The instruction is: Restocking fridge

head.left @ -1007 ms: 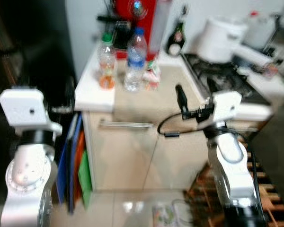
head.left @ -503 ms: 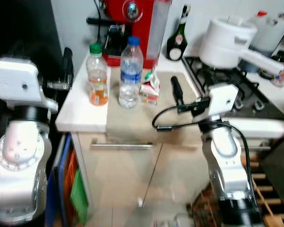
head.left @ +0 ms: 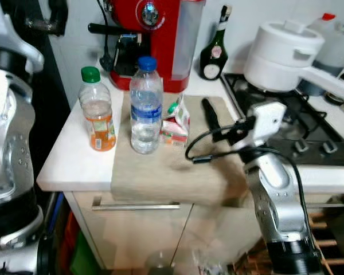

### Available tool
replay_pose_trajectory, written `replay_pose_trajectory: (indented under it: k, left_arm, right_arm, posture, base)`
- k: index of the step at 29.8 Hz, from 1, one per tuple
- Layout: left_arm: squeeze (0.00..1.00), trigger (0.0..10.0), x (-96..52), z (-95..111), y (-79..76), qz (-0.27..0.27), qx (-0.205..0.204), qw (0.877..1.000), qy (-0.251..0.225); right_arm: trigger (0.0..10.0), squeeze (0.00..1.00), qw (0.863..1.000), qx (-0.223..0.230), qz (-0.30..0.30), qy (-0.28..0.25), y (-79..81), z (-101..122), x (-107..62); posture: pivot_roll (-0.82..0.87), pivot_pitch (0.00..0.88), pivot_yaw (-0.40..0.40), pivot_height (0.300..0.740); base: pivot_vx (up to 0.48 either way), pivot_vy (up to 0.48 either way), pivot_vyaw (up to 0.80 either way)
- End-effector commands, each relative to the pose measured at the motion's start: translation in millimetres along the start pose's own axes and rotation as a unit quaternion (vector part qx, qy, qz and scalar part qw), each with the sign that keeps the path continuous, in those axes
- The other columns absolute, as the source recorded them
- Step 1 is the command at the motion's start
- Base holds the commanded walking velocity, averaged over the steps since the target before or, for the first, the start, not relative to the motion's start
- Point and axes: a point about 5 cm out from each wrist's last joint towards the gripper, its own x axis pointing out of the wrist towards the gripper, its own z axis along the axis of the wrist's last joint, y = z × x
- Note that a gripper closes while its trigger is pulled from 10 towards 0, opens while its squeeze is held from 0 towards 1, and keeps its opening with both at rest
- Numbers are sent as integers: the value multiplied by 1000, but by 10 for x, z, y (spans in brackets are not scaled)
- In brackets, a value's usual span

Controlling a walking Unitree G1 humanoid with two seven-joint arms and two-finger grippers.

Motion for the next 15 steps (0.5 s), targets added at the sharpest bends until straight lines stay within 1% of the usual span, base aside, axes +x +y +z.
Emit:
replay_pose_trajectory:
  k: [1, 2, 4, 6, 9, 10, 11, 12, 15]
  left_arm:
    - [0, 10000, 34, 32, -87, -38, -28, 999, 4]
    - [0, 10000, 37, 22, -101, -47, -36, 998, 9]
    - [0, 10000, 46, 0, -137, -73, -62, 995, 28]
    - [0, 10000, 44, 30, -184, -103, -70, 992, 34]
    - [0, 10000, 35, 84, -215, -126, -62, 990, 31]
    - [0, 10000, 35, 84, -215, -126, -62, 990, 31]
    - [0, 10000, 29, 98, -225, -137, -60, 988, 33]
    - [0, 10000, 12, 131, -238, -152, -54, 986, 34]
    - [0, 10000, 0, 160, -240, -158, -49, 986, 33]
  right_arm:
    - [10000, 0, 1000, 5, -13, -7, -102, 61, -31]
    - [10000, 0, 1000, 8, -14, -6, -107, 63, -43]
    - [10000, 0, 1000, 17, 1, 1, -61, 56, -82]
    - [10000, 0, 999, 29, 18, 9, -15, 46, -127]
    - [10000, 0, 999, 39, 32, 20, 12, 29, -171]
    - [10000, 0, 999, 39, 32, 20, 12, 29, -171]
    - [10000, 0, 998, 40, 34, 25, 9, 20, -184]
    - [10000, 0, 997, 39, 49, 33, 18, 10, -203]
    - [10000, 0, 996, 38, 66, 40, 35, 9, -213]
  posture:
    - [3, 0, -53, 740]
    - [3, 0, -53, 740]
    - [0, 0, -51, 740]
    - [-3, 0, -49, 740]
    - [-1, 0, -48, 740]
    - [-1, 0, -48, 740]
    - [-1, 0, -47, 740]
    - [3, 0, -51, 740]
    - [4, 0, -50, 740]
  base:
    - [0, 0, 0]
    - [0, 0, 0]
    - [0, 0, 0]
    - [0, 0, 0]
    - [0, 0, 0]
    - [0, 0, 0]
    - [0, 0, 0]
    - [0, 0, 0]
    - [0, 0, 0]
